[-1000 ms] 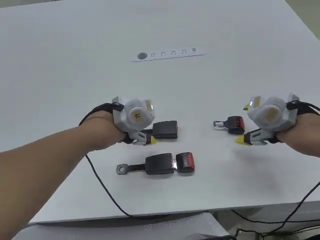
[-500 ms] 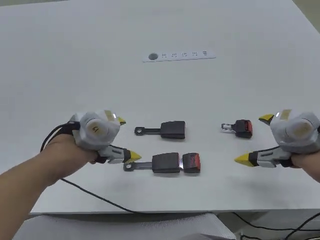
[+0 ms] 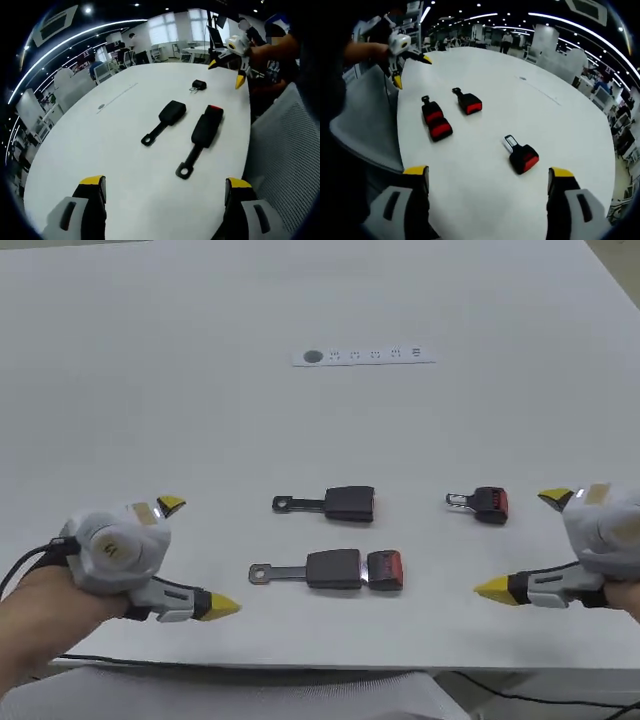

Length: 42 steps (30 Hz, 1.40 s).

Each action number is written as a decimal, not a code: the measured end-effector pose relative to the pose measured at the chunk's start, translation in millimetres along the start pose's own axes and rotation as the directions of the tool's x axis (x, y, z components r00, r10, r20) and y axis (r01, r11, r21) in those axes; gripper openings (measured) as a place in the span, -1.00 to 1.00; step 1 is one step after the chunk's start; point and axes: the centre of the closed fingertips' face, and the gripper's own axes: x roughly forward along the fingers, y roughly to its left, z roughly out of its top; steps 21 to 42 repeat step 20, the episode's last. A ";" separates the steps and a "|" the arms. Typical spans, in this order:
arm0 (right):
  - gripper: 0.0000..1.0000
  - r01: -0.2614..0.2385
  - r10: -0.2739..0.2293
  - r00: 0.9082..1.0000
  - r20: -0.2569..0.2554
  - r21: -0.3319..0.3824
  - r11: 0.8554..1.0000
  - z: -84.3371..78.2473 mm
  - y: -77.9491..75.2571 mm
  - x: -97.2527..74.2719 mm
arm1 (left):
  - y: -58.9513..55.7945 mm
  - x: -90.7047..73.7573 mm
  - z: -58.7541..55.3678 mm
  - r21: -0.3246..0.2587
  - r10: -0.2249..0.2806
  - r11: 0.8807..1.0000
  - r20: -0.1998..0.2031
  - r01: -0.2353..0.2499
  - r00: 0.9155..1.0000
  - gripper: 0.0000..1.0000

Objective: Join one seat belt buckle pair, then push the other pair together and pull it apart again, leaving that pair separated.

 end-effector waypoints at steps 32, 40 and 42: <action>1.00 0.003 -0.012 0.998 0.059 0.162 0.987 -2.4 6.6 -21.1 | -19.0 -11.5 -22.4 -0.027 -0.040 0.999 -0.021 0.040 0.999 1.00; 1.00 0.003 -0.012 0.998 0.059 0.162 0.987 -2.4 6.6 -21.1 | -19.0 -11.5 -22.4 -0.027 -0.040 0.999 -0.021 0.040 0.999 1.00; 1.00 0.003 -0.012 0.998 0.059 0.162 0.987 -2.4 6.6 -21.1 | -19.0 -11.5 -22.4 -0.027 -0.040 0.999 -0.021 0.040 0.999 1.00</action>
